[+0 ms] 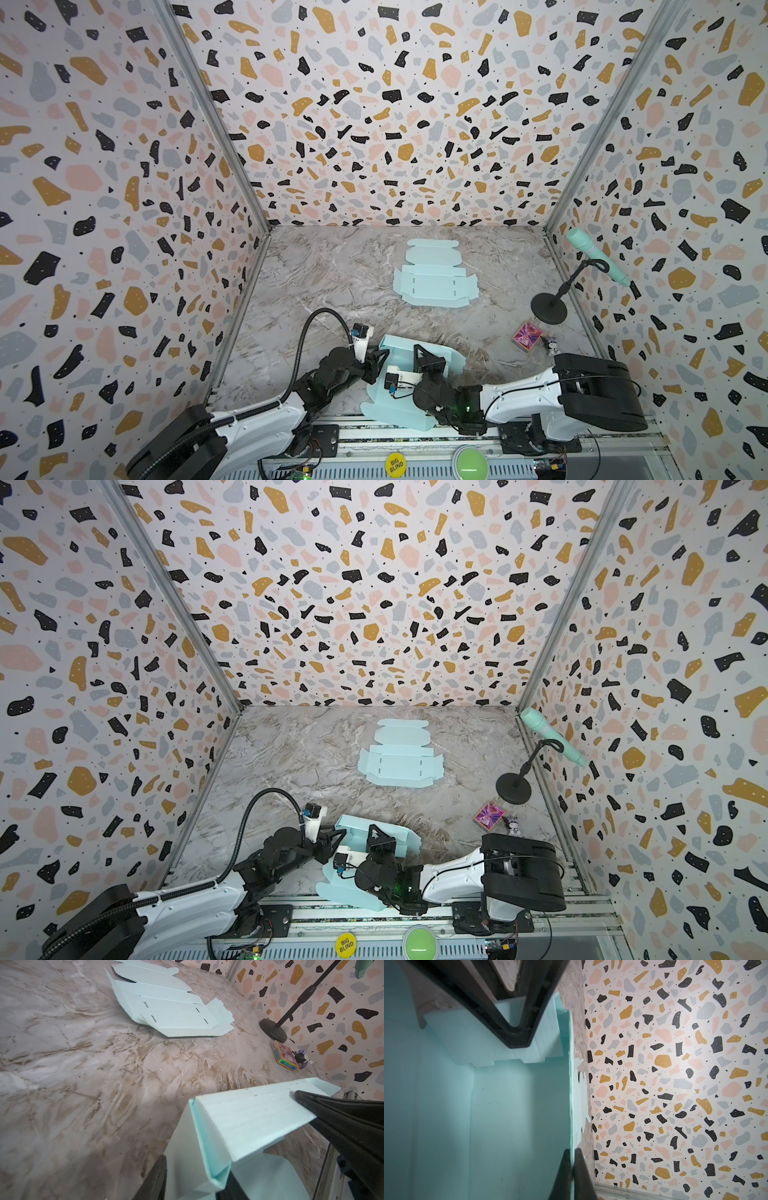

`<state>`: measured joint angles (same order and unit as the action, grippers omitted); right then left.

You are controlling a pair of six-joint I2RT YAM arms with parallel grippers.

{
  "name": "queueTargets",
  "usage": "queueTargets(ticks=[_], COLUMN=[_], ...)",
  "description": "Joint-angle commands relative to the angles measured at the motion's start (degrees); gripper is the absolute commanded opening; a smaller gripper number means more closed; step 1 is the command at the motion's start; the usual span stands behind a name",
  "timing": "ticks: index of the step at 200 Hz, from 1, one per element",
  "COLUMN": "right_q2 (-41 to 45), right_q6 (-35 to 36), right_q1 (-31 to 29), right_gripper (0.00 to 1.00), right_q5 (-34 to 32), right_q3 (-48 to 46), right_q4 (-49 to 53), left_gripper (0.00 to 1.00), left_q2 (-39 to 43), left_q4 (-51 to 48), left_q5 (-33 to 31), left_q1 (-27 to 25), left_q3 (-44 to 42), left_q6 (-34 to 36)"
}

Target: Fold the paper box

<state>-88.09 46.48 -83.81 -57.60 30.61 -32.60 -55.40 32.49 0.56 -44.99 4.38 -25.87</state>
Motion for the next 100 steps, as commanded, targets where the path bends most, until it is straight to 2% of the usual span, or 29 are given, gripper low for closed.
queueTargets(ticks=[1,46,79,100], right_q2=[-0.51,-1.70,-1.81,1.03], right_q6=[-2.19,-2.59,-6.76,-12.65], right_q1=[-1.00,-1.54,-1.71,-1.88], right_gripper=[0.00,0.00,0.10,0.23], right_q5=[3.79,3.53,5.18,8.10], right_q3=[0.85,1.51,2.26,2.90], right_q4=[2.97,2.27,4.01,8.86], left_gripper=[0.32,0.21,0.13,0.14], left_q2=[-1.30,-3.75,-3.78,-2.75], left_q4=[3.40,3.99,4.35,3.90], left_q5=[-3.14,-6.07,-7.07,-7.92], left_q1=[-0.64,-3.01,-3.71,-4.05], left_q3=[2.20,3.09,3.09,2.75], left_q6=[2.05,3.65,4.50,4.86])
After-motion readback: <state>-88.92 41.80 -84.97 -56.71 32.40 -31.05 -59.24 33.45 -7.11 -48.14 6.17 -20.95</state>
